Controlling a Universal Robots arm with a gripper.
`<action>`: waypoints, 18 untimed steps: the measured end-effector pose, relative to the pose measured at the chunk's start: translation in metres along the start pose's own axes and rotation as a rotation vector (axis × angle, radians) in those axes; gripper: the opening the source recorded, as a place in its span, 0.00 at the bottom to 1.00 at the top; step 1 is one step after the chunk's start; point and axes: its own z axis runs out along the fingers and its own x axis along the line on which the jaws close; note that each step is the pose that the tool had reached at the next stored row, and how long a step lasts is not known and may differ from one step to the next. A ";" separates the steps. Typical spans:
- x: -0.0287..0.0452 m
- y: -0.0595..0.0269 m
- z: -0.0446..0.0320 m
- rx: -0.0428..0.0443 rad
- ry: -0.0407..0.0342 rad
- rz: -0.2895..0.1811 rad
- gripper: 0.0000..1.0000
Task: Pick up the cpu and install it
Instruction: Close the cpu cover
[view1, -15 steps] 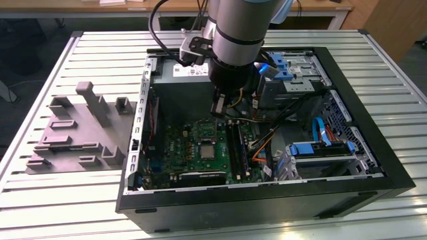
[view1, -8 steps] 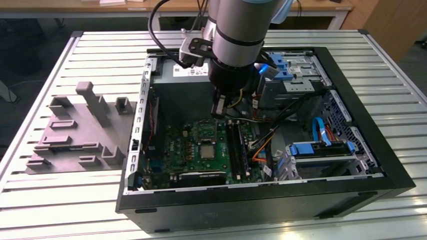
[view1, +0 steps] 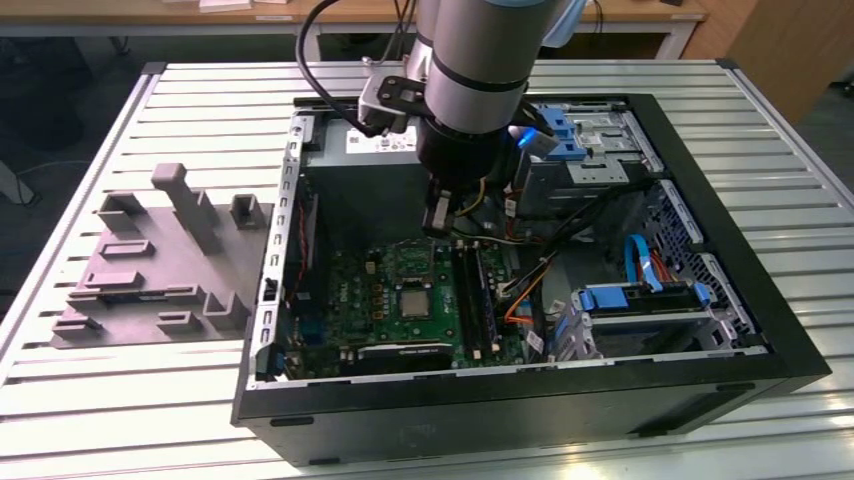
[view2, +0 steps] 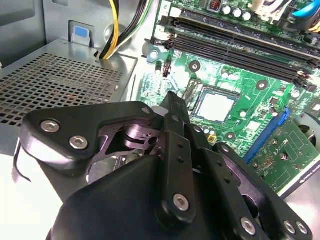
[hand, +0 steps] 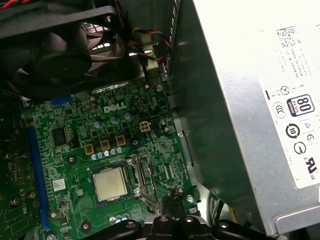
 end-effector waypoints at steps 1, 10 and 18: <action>0.0000 0.0000 0.0000 -0.0001 -0.0002 0.000 0.11; -0.0005 -0.0020 -0.0003 -0.0034 0.0018 -0.049 0.11; -0.0007 -0.0028 -0.0005 -0.0044 -0.0003 -0.050 0.11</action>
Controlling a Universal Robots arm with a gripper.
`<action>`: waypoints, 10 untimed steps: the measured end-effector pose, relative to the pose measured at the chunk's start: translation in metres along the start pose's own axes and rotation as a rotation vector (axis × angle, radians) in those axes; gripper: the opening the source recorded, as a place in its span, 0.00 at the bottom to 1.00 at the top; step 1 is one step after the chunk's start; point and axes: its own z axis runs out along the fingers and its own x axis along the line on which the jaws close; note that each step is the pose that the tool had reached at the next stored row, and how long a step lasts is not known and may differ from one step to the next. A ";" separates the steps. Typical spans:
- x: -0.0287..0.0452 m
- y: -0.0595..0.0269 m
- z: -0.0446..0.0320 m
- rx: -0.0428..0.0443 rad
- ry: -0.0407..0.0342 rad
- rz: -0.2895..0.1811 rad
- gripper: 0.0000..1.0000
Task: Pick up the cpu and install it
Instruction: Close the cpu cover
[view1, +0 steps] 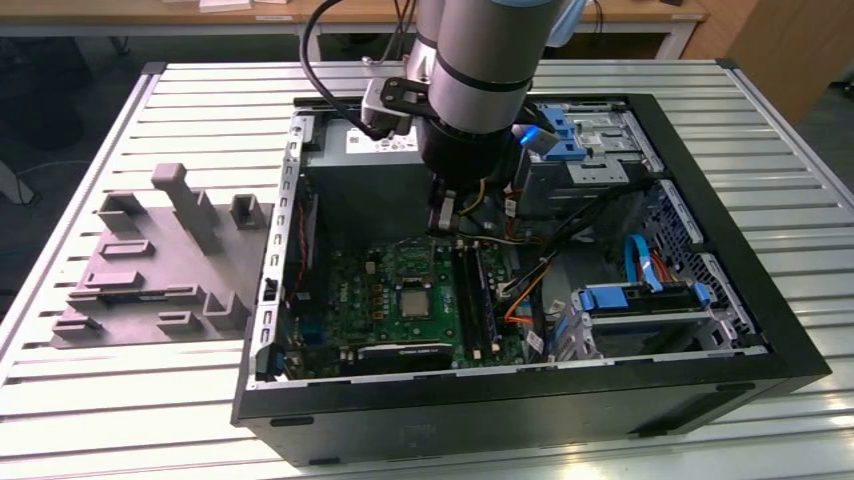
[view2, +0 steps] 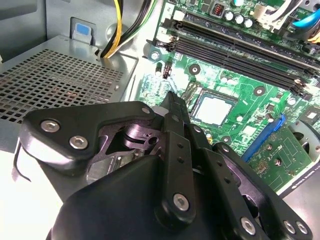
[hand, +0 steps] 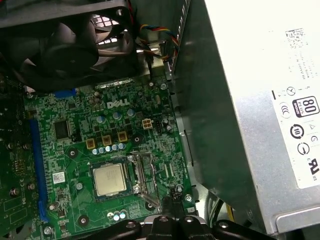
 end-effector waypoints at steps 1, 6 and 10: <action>0.0000 0.0000 0.0000 -0.0002 -0.0009 0.000 0.11; 0.0000 0.0000 0.0001 -0.0007 -0.0033 -0.002 0.11; 0.0002 -0.0005 0.0012 -0.0007 -0.0037 -0.003 0.11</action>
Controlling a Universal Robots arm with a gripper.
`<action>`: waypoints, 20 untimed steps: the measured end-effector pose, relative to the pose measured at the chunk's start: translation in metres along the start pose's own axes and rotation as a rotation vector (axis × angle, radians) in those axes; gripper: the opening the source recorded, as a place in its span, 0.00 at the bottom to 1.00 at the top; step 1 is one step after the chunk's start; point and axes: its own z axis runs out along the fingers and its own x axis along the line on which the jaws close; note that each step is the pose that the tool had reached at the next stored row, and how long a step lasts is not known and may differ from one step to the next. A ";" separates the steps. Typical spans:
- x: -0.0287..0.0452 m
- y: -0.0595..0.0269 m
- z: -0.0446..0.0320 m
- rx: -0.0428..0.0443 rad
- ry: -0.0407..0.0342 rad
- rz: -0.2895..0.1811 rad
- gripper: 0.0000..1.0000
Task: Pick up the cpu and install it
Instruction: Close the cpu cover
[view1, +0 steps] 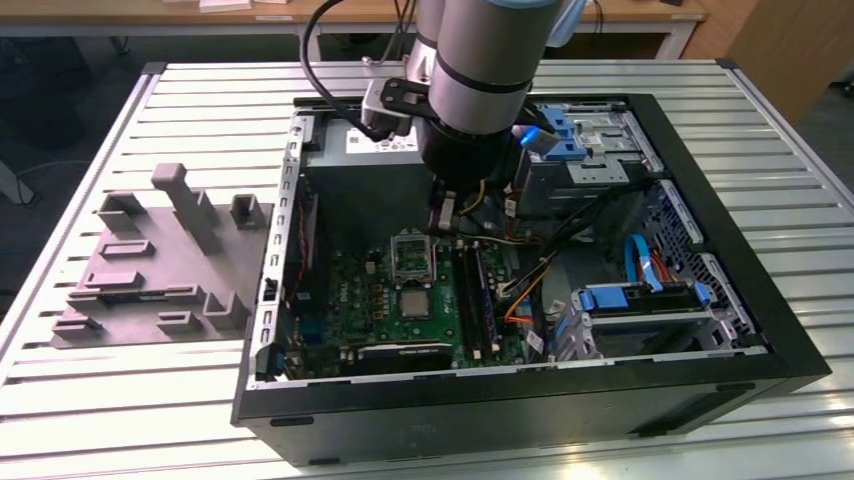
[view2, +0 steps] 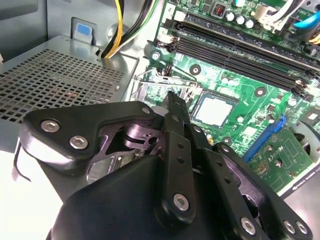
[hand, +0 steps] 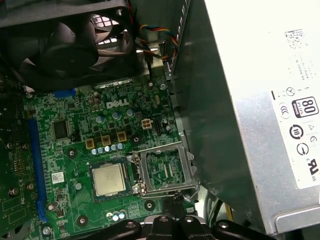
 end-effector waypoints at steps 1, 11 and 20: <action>-0.0001 -0.0008 0.0012 -0.0004 -0.0011 0.000 0.11; -0.0016 -0.0094 0.0081 0.0049 -0.0362 0.009 0.11; -0.0012 -0.0099 0.0120 0.0316 -0.0567 0.090 0.11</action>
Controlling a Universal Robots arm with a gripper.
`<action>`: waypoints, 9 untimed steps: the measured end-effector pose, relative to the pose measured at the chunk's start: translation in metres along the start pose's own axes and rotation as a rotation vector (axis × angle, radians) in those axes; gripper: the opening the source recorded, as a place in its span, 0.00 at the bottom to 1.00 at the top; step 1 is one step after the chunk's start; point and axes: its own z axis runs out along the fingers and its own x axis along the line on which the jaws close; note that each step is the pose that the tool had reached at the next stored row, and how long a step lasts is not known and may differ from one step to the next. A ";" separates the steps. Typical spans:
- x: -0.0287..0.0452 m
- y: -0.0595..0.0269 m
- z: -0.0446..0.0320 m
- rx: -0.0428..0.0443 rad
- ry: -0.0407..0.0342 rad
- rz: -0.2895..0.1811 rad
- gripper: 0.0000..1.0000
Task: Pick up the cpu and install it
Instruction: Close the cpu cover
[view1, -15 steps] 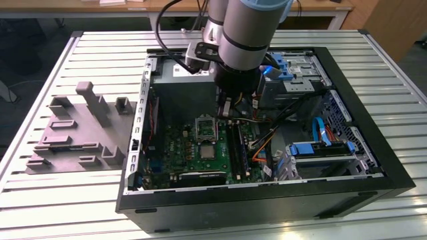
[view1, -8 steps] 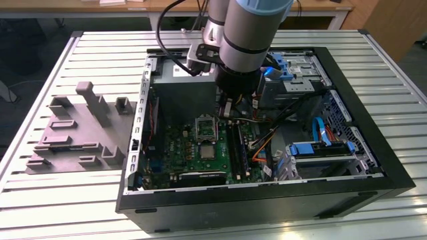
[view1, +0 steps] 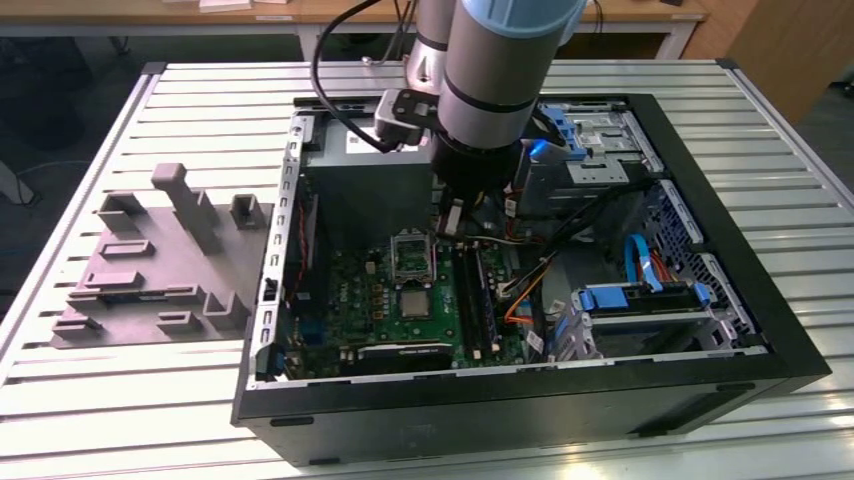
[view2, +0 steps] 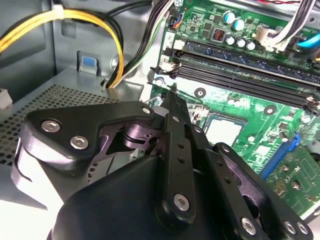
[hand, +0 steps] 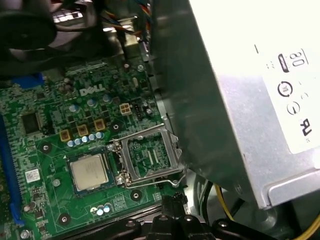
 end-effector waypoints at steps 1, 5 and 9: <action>0.0000 0.0000 0.0003 0.0020 -0.0015 0.010 0.11; 0.0000 -0.0001 0.0006 0.0039 -0.0029 0.019 0.11; 0.0000 -0.0001 0.0005 0.0040 -0.0029 0.019 0.11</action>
